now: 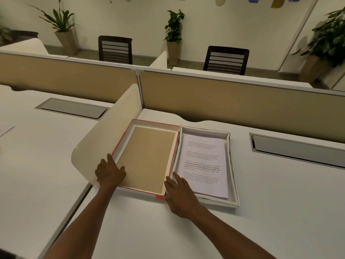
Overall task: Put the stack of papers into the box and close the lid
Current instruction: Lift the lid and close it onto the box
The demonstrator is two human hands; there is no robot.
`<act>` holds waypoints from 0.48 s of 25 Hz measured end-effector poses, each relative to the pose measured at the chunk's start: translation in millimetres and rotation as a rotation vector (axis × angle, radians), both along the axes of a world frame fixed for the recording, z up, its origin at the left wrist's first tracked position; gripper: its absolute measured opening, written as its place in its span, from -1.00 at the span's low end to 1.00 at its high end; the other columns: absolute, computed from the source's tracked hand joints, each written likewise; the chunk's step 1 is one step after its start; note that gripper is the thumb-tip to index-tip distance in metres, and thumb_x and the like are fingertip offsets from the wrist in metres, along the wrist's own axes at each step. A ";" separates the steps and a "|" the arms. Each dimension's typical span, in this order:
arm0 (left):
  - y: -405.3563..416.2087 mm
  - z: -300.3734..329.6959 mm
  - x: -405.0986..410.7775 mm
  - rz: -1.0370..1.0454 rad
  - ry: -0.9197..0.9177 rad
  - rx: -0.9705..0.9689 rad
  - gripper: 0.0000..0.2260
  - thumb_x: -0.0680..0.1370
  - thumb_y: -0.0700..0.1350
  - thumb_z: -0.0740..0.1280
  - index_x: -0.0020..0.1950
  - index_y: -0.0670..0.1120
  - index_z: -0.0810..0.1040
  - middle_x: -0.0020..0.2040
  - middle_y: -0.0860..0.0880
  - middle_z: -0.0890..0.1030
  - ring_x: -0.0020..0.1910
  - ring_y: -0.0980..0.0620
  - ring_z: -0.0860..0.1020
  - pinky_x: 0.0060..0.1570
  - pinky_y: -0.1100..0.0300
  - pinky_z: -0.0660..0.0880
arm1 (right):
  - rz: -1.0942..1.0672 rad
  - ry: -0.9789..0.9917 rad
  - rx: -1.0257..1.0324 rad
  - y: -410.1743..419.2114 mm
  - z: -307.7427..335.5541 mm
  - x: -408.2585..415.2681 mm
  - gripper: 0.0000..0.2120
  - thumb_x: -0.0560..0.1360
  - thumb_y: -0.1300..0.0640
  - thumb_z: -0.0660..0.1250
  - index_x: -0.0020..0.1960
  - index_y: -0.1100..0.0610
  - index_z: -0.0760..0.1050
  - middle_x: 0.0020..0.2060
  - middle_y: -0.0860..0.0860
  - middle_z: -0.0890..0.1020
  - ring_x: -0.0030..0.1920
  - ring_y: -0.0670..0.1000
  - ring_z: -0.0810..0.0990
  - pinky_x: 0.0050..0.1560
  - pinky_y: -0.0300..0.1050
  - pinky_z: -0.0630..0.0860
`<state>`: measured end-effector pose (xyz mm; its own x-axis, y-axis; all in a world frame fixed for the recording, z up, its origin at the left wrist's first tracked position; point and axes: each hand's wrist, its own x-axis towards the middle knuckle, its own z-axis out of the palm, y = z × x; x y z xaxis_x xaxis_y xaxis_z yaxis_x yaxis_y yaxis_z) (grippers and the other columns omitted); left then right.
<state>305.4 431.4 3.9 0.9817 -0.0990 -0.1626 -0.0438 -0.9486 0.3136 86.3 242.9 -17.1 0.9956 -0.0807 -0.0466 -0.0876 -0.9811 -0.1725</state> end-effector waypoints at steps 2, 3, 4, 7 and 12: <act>-7.7 10.4 9.3 -0.018 0.031 -0.012 -0.35 0.54 -0.05 0.35 0.56 -0.21 0.20 0.38 -0.30 0.47 0.36 -0.32 0.46 0.34 -0.13 0.42 | -0.010 0.010 0.005 -5.3 -4.2 -4.8 -0.45 0.63 -0.03 0.14 0.56 0.14 0.17 0.59 0.09 0.17 0.61 0.17 -0.04 0.55 0.18 0.04; -8.0 14.5 14.7 -0.018 0.027 -0.031 -0.44 0.52 -0.13 0.35 0.48 -0.24 0.30 0.31 -0.30 0.53 0.30 -0.32 0.50 0.28 -0.11 0.48 | -0.011 0.018 0.008 -5.1 -5.6 -5.3 -0.44 0.64 -0.04 0.13 0.57 0.13 0.15 0.60 0.08 0.15 0.61 0.17 -0.05 0.56 0.18 0.02; -5.9 19.8 20.1 -0.014 0.005 -0.041 -0.54 0.48 -0.20 0.35 0.37 -0.26 0.40 0.25 -0.30 0.57 0.24 -0.32 0.53 0.22 -0.09 0.52 | -0.009 0.023 0.009 -3.7 -6.8 -4.3 -0.43 0.64 -0.05 0.12 0.58 0.13 0.13 0.60 0.08 0.14 0.61 0.16 -0.06 0.56 0.17 0.01; 0.6 41.8 30.3 -0.009 -0.032 -0.061 -0.71 0.41 -0.29 0.33 0.12 -0.26 0.59 0.12 -0.26 0.64 0.12 -0.28 0.60 0.09 -0.02 0.59 | -0.002 0.001 0.028 -2.5 -5.2 -0.6 -0.43 0.63 -0.08 0.09 0.58 0.12 0.15 0.59 0.08 0.17 0.61 0.14 -0.05 0.56 0.12 0.02; 4.9 82.3 33.2 -0.072 -0.140 -0.234 -0.63 0.43 -0.31 0.37 0.23 -0.21 0.66 0.16 -0.23 0.68 0.14 -0.26 0.62 0.19 -0.04 0.55 | -0.208 -0.151 0.396 -8.6 26.1 15.2 -0.46 0.59 -0.14 0.23 0.49 0.08 0.36 0.47 0.05 0.43 0.53 0.04 0.26 0.49 -0.08 0.20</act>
<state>338.6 436.3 86.2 0.9821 -0.1880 0.0096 -0.1665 -0.8438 0.5102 101.5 234.3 9.0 0.9583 -0.2842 0.0299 -0.2204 -0.8016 -0.5558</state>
